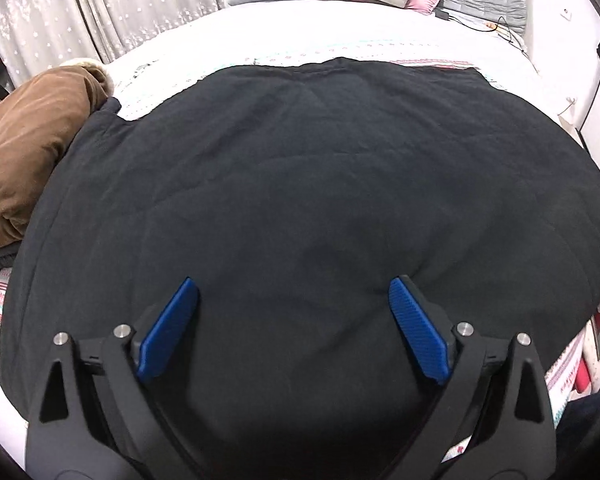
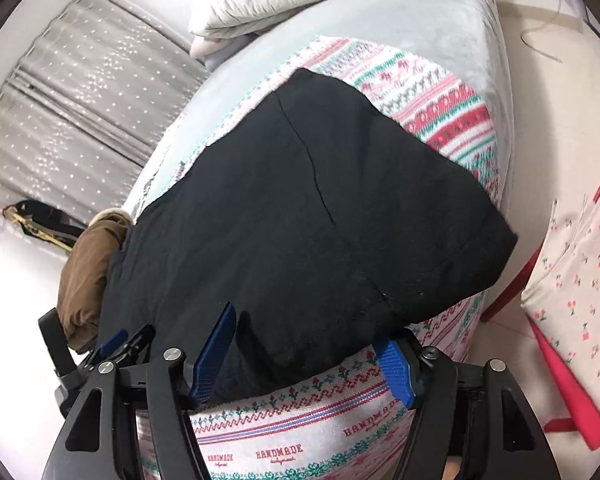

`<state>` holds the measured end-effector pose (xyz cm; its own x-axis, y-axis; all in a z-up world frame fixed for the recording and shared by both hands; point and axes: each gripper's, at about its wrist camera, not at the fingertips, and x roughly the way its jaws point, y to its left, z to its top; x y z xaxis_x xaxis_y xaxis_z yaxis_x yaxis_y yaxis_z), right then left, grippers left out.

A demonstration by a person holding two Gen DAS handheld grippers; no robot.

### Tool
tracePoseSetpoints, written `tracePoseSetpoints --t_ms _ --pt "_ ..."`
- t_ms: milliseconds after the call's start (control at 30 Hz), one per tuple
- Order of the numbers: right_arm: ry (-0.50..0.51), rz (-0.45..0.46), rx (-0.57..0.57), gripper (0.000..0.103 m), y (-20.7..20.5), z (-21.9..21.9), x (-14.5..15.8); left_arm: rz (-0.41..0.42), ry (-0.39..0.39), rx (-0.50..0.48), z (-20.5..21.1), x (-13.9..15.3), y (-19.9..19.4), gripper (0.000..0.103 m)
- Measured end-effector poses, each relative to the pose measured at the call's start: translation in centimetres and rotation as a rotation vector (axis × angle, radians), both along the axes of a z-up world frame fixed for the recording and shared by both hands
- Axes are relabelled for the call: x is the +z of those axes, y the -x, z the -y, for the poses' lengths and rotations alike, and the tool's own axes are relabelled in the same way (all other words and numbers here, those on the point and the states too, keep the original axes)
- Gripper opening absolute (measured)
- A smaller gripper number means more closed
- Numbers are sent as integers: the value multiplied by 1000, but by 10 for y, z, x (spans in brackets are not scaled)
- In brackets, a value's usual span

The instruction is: Fold large clothes

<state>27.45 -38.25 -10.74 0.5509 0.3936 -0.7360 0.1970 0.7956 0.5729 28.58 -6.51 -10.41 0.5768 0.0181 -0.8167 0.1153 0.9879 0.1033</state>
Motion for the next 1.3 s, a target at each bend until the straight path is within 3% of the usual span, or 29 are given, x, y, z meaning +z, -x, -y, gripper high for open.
tracePoseSetpoints --t_ms 167,267,600,700,767,867,967,1300 --pt "27 27 -24 70 3 -7 1 -18 -2 15 -4 -2 -14 99" --pt "-8 17 -59 74 2 -7 2 -29 -19 23 -4 -1 -22 99" --pt "-45 -34 -113 76 -5 -3 0 -38 -268 48 28 1 -91 99" --pt "-61 -35 -120 76 -4 -1 2 -46 -261 81 26 0 -114 99" --pt "-63 -32 -115 76 -2 -1 2 -34 -309 97 27 -6 -132 99" --pt "-69 -28 -106 76 0 1 3 -48 -282 134 22 -15 -159 103" --pt "-71 -20 -103 76 1 2 4 -1 -298 151 23 -13 -177 103" --pt "-51 -41 -124 76 -11 -2 8 -28 -351 236 17 -29 -260 103"
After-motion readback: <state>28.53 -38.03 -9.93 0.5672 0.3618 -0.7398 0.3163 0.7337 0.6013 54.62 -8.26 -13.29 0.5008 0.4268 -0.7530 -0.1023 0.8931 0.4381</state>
